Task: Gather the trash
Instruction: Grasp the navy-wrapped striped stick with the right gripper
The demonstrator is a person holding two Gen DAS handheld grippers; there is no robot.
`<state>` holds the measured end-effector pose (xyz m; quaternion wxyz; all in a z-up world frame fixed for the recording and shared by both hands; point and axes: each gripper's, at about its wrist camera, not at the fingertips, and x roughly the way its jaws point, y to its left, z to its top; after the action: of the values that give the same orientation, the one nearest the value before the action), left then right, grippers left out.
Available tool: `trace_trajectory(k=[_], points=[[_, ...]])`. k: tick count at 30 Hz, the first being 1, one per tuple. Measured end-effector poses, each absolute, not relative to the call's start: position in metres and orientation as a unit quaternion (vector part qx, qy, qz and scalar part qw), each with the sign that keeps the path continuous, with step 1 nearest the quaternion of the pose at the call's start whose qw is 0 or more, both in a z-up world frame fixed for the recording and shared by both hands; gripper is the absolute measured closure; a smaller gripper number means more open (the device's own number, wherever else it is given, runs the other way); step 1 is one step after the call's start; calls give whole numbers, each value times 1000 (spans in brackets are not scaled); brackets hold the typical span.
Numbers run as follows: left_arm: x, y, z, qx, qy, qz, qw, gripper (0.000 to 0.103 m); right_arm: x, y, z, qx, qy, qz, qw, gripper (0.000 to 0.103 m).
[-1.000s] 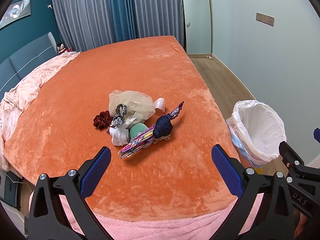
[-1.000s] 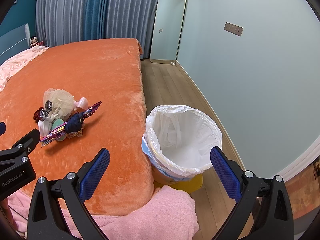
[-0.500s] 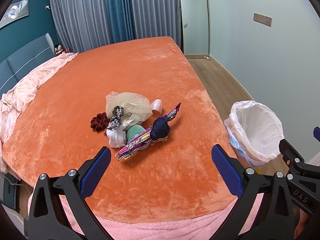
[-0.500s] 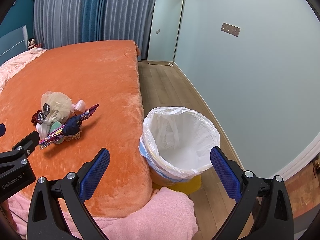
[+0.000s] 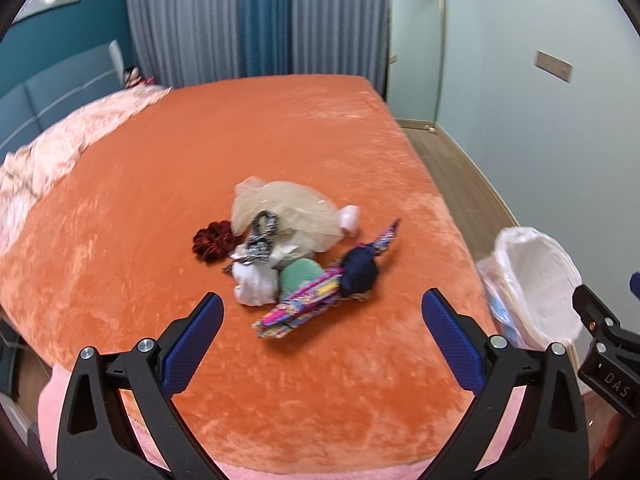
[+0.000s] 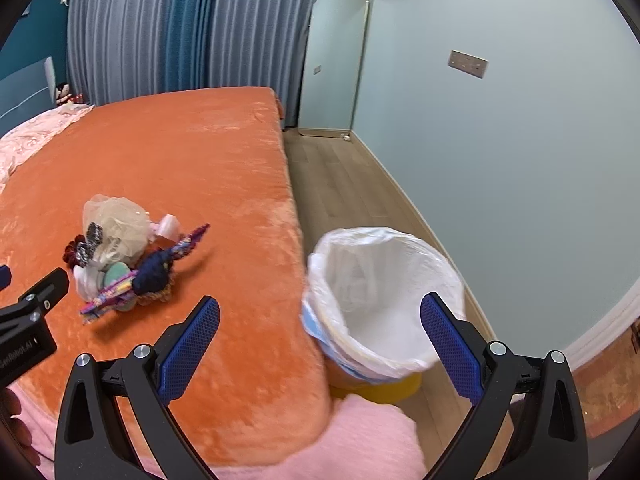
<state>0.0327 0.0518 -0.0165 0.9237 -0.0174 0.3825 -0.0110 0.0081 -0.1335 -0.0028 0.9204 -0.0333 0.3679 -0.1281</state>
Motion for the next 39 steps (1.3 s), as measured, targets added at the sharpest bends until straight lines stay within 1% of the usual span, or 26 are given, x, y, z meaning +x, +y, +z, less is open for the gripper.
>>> trace_trajectory(k=[6,13,15,17,20,21,22,24,25,26,27,29,31,32,33,34,35,36,38,39], points=[[66,94,-32,-29,394,15,919,8,44,-98,-17,-34,370,-88,924,7],[108,137,-59,-71,414,10,907,9,88,-57,-52,-18,401,-41,915,7],[122,145,-67,-81,419,0,904,12,98,-48,-61,-17,409,-32,912,7],[136,148,-77,-89,432,-15,897,24,111,-37,-72,-13,421,-20,907,7],[154,153,-91,-110,449,-28,886,28,127,-25,-87,-4,434,-2,901,7],[157,154,-95,-118,452,-32,884,30,133,-21,-93,-1,438,4,899,7],[161,155,-98,-122,454,-36,882,35,137,-18,-97,0,441,7,897,8],[168,156,-104,-131,462,-44,876,40,148,-14,-109,6,454,14,891,12],[170,156,-107,-133,464,-47,875,45,152,-13,-115,13,461,16,887,13],[173,155,-109,-132,465,-51,874,54,156,-12,-120,19,466,17,884,16],[175,154,-112,-130,470,-60,871,59,159,-12,-125,25,472,17,881,20],[180,154,-117,-131,478,-68,866,76,168,-12,-137,41,485,20,873,25],[181,155,-121,-135,484,-79,861,89,174,-11,-148,53,498,23,865,33],[182,155,-123,-134,486,-79,860,89,177,-11,-152,56,504,26,861,41],[181,155,-123,-134,486,-78,860,90,179,-10,-157,62,511,30,857,52],[181,155,-123,-134,485,-78,861,94,181,-10,-161,74,518,38,851,59],[179,155,-121,-133,484,-77,862,95,181,-11,-162,82,521,43,848,70],[178,155,-120,-134,481,-77,863,95,180,-11,-161,86,521,48,848,77],[175,156,-114,-134,476,-76,866,97,177,-10,-155,88,512,56,853,84],[175,155,-110,-133,473,-76,868,97,174,-11,-151,89,507,59,855,85]])
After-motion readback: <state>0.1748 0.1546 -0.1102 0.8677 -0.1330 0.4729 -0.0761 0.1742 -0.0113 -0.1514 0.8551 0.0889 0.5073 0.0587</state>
